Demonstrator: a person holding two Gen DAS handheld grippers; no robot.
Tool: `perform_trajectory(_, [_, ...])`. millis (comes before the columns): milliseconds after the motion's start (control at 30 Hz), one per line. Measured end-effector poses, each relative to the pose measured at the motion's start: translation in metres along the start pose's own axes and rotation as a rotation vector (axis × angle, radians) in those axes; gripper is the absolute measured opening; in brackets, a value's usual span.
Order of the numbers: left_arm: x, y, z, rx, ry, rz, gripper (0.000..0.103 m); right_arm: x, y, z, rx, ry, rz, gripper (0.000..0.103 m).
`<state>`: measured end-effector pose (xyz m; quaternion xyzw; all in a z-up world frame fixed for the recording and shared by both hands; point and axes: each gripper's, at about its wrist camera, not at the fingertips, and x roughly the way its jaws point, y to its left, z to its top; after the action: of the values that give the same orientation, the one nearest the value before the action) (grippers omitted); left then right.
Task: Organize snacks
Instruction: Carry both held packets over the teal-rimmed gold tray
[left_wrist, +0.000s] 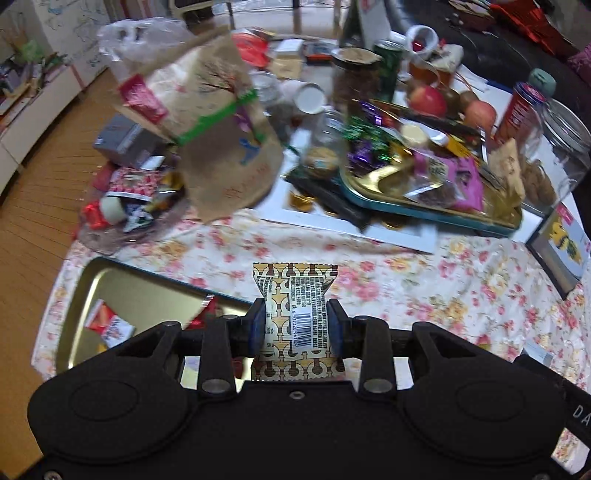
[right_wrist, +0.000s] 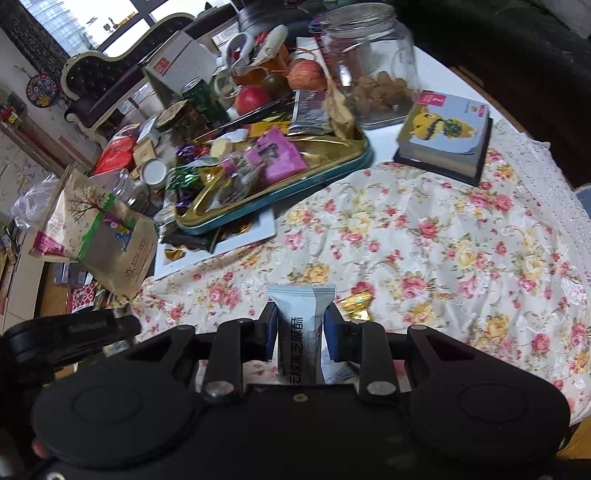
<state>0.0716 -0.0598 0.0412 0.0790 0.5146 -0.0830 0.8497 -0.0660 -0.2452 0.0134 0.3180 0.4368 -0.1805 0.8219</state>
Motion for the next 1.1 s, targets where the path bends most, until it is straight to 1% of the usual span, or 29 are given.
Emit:
perform_trajectory(67, [-0.003,0.019,0.0,-0.019,-0.006,0.008,0.044,0.002,0.013,-0.004,-0.023,0.001,0.016,0.028])
perform_trajectory(167, [-0.005,0.05,-0.001,-0.056,-0.007,0.024,0.044,0.003,0.035,-0.012,-0.062,-0.003,0.063,0.028])
perform_trajectory(400, [-0.003,0.12,-0.008,-0.17,0.021,0.07,0.044,0.012,0.09,-0.035,-0.174,0.001,0.178,0.028])
perform_trajectory(500, [-0.005,0.148,-0.011,-0.219,0.023,0.08,0.044,0.018,0.11,-0.048,-0.234,0.005,0.206,0.028])
perform_trajectory(600, [-0.01,0.168,-0.013,-0.256,0.007,0.088,0.044,0.022,0.122,-0.058,-0.276,0.017,0.234,0.028])
perform_trajectory(700, [-0.014,0.18,-0.013,-0.268,-0.014,0.091,0.044,0.028,0.133,-0.067,-0.301,0.042,0.272,0.028])
perform_trajectory(833, [-0.019,0.19,-0.012,-0.296,-0.035,0.058,0.045,0.03,0.149,-0.079,-0.342,0.048,0.302,0.028])
perform_trajectory(933, [-0.023,0.191,-0.013,-0.292,-0.054,0.052,0.045,0.03,0.159,-0.084,-0.358,0.053,0.333,0.028])
perform_trajectory(1033, [-0.026,0.189,-0.013,-0.286,-0.071,0.065,0.046,0.029,0.168,-0.087,-0.369,0.051,0.362,0.028])
perform_trajectory(1067, [-0.026,0.189,-0.013,-0.288,-0.072,0.063,0.048,0.029,0.171,-0.088,-0.373,0.05,0.368,0.028])
perform_trajectory(1100, [-0.025,0.19,-0.013,-0.288,-0.068,0.059,0.048,0.027,0.173,-0.09,-0.381,0.048,0.375,0.028])
